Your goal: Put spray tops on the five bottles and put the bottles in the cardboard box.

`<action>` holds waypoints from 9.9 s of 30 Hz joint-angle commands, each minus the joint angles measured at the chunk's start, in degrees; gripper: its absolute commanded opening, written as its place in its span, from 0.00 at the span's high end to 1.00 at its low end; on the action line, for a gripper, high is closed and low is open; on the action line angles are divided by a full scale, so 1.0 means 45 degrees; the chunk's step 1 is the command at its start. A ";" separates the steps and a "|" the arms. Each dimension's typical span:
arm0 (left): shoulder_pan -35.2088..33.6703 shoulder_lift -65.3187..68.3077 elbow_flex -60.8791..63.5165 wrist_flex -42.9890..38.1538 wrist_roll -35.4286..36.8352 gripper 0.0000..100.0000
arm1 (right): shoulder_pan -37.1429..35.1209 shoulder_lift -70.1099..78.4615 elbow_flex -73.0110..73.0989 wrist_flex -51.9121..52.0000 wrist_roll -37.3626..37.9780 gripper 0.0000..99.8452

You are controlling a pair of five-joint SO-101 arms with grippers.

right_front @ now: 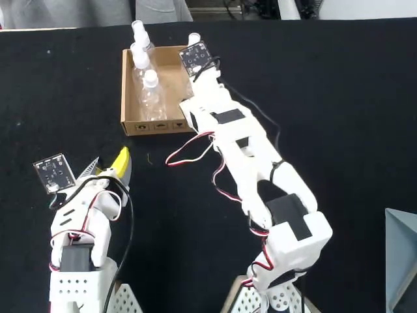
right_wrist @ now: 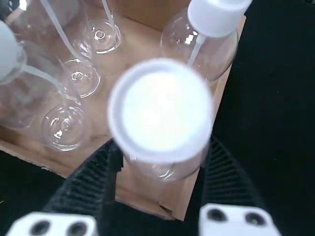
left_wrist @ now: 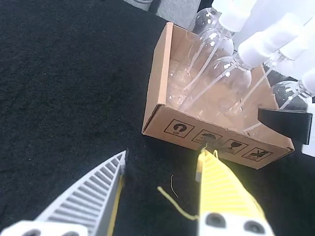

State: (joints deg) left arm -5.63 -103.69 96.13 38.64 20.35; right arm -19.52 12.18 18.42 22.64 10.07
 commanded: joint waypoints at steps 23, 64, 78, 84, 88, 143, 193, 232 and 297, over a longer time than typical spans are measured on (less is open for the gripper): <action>-0.0088 -0.0020 0.0283 0.0020 -0.0117 0.78 | -0.0098 0.0010 -0.0596 0.0059 0.0156 0.69; -0.0088 -0.0020 0.0283 -0.0039 -0.0117 0.78 | -0.0039 -0.2569 -0.0459 0.5040 0.0156 0.69; -0.0049 -0.0020 0.0283 -0.0039 -0.0117 0.78 | -0.0098 -0.4933 0.1475 0.5353 0.0156 0.70; -0.0029 -0.0020 0.0283 -0.0039 -0.0117 0.78 | -0.0098 -0.5910 0.2217 0.5411 0.0137 0.70; -0.0029 -0.0020 0.0283 -0.0039 -0.0117 0.78 | -0.0098 -0.6535 0.2667 0.5411 0.0137 0.70; -0.0107 0.0000 0.0283 0.0078 -0.0117 0.78 | 0.1954 -1.4212 0.2178 1.1624 0.0527 0.91; -0.0107 0.0000 0.0303 0.0098 -0.0117 0.78 | 0.2872 -2.2320 1.0989 0.9592 0.1153 0.93; 0.0147 0.0000 0.0303 0.0703 -0.1563 0.79 | 0.3009 -2.6833 1.6557 0.8752 0.0918 0.93; 0.0264 -0.0078 0.0303 0.6916 -0.3302 0.79 | 0.4396 -2.6755 1.7319 1.1585 -0.0371 0.93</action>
State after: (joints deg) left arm -5.10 -103.69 96.13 68.44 6.11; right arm -1.41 -103.08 96.57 74.15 8.84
